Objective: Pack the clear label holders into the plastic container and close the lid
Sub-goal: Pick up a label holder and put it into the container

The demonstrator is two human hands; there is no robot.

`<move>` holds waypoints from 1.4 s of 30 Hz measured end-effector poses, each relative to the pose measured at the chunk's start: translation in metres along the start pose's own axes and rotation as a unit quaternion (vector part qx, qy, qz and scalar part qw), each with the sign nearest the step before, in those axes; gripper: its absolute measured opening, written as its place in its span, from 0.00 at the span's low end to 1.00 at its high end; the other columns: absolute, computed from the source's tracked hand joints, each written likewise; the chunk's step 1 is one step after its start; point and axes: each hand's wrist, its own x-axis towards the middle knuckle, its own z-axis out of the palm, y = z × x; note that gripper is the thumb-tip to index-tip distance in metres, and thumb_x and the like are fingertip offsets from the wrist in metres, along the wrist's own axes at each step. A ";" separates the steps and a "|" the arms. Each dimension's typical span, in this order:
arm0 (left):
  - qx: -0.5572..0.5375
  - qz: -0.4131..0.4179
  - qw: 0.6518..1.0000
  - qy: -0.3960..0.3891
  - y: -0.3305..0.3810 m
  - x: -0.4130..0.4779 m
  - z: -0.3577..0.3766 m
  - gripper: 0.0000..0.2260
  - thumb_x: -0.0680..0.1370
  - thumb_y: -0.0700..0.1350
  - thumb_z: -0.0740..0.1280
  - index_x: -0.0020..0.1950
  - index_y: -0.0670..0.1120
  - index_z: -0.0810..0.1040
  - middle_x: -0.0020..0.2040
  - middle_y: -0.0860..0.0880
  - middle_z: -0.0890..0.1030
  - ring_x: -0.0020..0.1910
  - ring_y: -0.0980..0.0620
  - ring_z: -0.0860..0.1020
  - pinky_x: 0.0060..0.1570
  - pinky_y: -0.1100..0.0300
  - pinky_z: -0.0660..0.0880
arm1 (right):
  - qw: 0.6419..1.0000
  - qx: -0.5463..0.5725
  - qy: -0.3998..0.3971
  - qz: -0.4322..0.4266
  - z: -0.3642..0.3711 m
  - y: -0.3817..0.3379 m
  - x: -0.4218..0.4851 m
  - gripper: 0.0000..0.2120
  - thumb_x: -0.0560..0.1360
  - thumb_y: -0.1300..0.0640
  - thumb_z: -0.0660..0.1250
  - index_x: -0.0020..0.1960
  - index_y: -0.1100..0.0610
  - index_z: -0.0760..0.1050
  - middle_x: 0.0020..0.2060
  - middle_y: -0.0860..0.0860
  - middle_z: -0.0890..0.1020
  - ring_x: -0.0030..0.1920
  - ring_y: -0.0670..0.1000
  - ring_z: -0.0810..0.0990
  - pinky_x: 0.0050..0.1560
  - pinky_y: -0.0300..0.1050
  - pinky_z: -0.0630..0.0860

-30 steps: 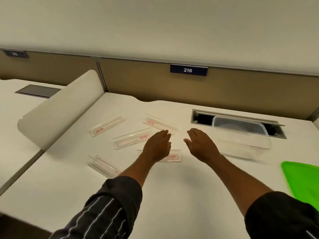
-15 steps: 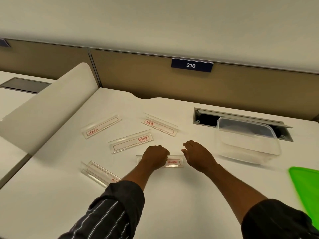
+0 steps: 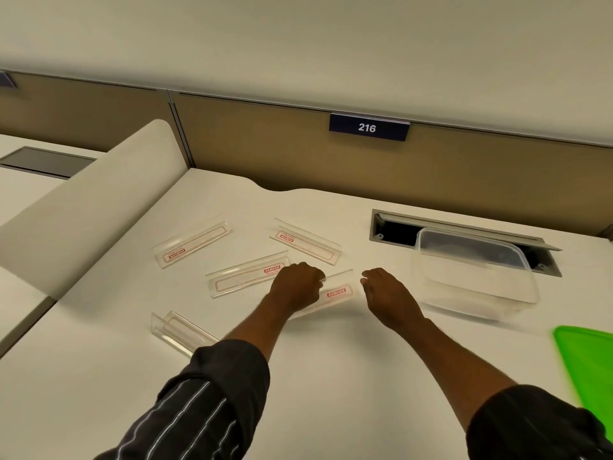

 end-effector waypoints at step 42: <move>-0.791 -0.100 0.593 0.111 0.109 0.056 -0.116 0.10 0.77 0.40 0.69 0.57 0.47 0.76 0.50 0.45 0.82 0.52 0.44 0.81 0.56 0.49 0.78 | 0.792 0.571 -0.172 0.129 -0.171 0.077 0.007 0.39 0.54 0.46 0.83 0.58 0.63 0.77 0.52 0.58 0.81 0.50 0.55 0.81 0.54 0.47 0.80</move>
